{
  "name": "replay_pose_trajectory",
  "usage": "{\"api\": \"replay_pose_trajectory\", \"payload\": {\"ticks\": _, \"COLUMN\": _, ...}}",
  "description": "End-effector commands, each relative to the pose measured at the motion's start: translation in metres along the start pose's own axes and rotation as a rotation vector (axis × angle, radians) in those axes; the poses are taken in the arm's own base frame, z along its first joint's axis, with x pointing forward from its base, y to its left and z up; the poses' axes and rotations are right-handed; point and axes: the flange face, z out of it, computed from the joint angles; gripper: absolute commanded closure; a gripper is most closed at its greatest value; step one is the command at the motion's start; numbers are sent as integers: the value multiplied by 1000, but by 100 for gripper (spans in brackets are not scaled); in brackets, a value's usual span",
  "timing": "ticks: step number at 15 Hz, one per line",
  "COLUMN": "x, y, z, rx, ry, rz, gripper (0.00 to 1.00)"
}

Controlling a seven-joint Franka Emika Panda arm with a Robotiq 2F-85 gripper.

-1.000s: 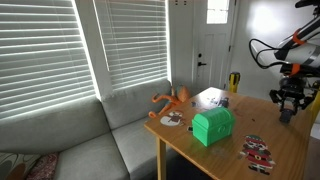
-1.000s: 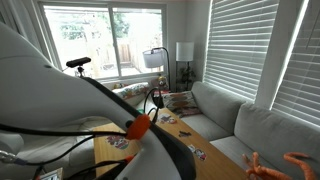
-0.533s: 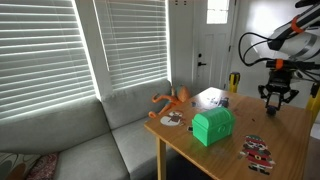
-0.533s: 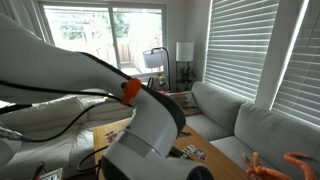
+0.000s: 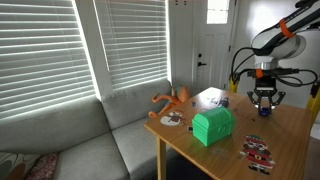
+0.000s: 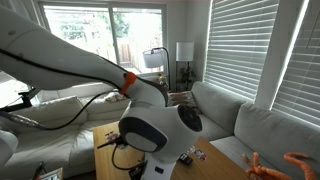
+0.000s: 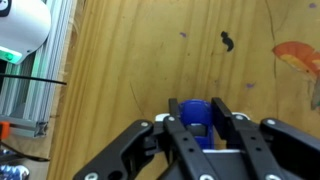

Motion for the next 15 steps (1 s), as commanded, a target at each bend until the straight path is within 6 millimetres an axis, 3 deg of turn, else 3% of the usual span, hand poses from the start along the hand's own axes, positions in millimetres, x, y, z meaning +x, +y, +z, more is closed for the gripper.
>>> {"api": "replay_pose_trajectory", "payload": {"ticks": 1, "x": -13, "y": -1, "z": 5, "rx": -36, "ry": 125, "rz": 21, "gripper": 88}}
{"api": "replay_pose_trajectory", "payload": {"ticks": 4, "x": -26, "y": -2, "z": 4, "rx": -46, "ry": 179, "rz": 0, "gripper": 88}}
{"api": "replay_pose_trajectory", "payload": {"ticks": 5, "x": -30, "y": -2, "z": 4, "rx": -44, "ry": 198, "rz": -8, "gripper": 38}}
{"api": "replay_pose_trajectory", "payload": {"ticks": 7, "x": -36, "y": 1, "z": 3, "rx": -39, "ry": 234, "rz": -24, "gripper": 31}}
{"api": "replay_pose_trajectory", "payload": {"ticks": 8, "x": -28, "y": -7, "z": 1, "rx": -61, "ry": 177, "rz": -23, "gripper": 50}}
{"api": "replay_pose_trajectory", "payload": {"ticks": 11, "x": -30, "y": -4, "z": 2, "rx": -53, "ry": 203, "rz": -33, "gripper": 30}}
{"api": "replay_pose_trajectory", "payload": {"ticks": 12, "x": -30, "y": -4, "z": 2, "rx": -51, "ry": 205, "rz": -34, "gripper": 30}}
{"api": "replay_pose_trajectory", "payload": {"ticks": 13, "x": -35, "y": -2, "z": 0, "rx": -44, "ry": 216, "rz": -50, "gripper": 8}}
{"api": "replay_pose_trajectory", "payload": {"ticks": 15, "x": -41, "y": -2, "z": 1, "rx": -40, "ry": 236, "rz": -70, "gripper": 2}}
